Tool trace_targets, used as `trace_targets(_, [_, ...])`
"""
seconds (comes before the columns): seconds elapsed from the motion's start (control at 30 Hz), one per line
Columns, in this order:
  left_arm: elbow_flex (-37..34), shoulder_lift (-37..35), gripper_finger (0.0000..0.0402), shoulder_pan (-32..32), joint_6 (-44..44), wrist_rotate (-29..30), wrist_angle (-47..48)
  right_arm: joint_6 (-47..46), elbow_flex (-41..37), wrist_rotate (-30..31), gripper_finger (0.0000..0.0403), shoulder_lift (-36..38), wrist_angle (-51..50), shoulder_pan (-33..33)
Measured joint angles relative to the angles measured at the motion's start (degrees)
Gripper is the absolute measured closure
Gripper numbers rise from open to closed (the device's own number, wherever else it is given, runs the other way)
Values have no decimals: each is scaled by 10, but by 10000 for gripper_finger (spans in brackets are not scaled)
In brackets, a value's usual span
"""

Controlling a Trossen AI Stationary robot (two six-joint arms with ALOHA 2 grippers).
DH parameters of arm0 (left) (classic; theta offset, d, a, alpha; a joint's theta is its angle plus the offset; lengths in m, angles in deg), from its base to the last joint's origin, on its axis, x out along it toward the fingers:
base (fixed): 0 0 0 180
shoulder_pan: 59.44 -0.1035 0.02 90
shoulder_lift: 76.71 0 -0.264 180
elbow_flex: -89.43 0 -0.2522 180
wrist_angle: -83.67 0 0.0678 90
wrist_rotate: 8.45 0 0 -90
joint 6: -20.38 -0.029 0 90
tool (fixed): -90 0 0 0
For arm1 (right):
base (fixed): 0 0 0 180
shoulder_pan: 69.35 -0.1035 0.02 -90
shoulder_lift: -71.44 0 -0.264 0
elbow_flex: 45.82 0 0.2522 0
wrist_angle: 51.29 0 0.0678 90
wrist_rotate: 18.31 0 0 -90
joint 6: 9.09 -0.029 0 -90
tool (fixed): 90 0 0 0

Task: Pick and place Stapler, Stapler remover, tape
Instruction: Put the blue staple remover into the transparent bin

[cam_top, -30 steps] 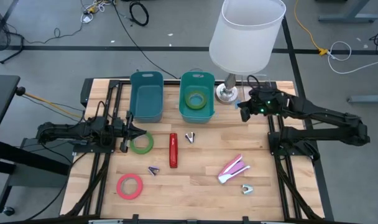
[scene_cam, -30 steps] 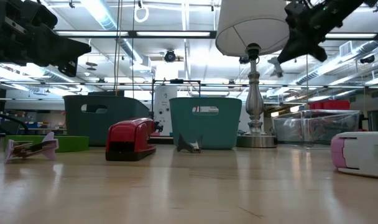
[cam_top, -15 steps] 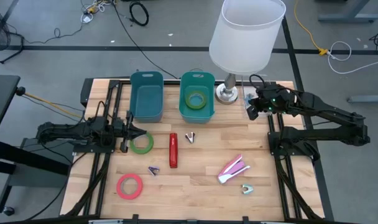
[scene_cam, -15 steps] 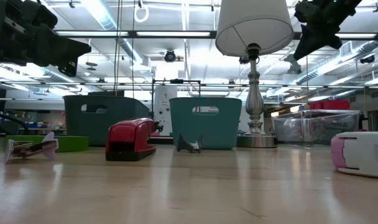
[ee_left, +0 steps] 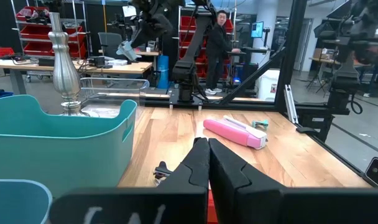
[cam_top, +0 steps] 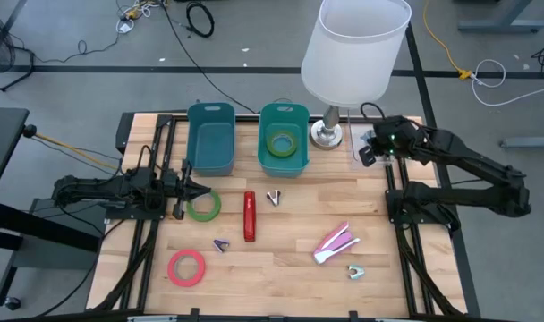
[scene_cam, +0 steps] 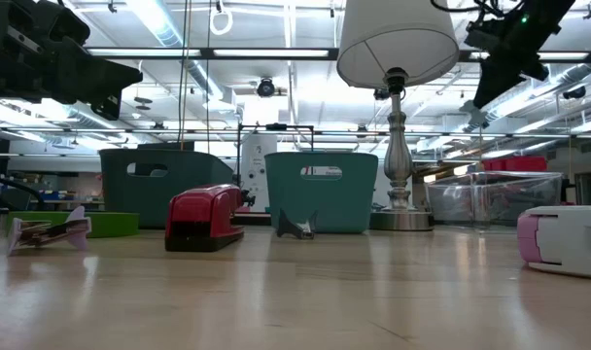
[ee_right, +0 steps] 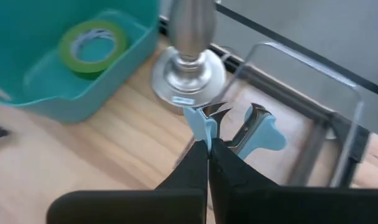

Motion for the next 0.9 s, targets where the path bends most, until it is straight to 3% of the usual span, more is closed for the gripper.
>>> trace_targets(0.37, [0, 0, 399, 0, 0, 0, 0, 70, 0, -30, 403, -15, 1, 108])
trace_targets(0.7, [0, 0, 399, 0, 0, 0, 0, 77, -1, -45, 403, -15, 0, 143])
trace_targets(0.9, [0, 0, 399, 0, 0, 0, 0, 36, -19, -44, 403, -14, -6, 144])
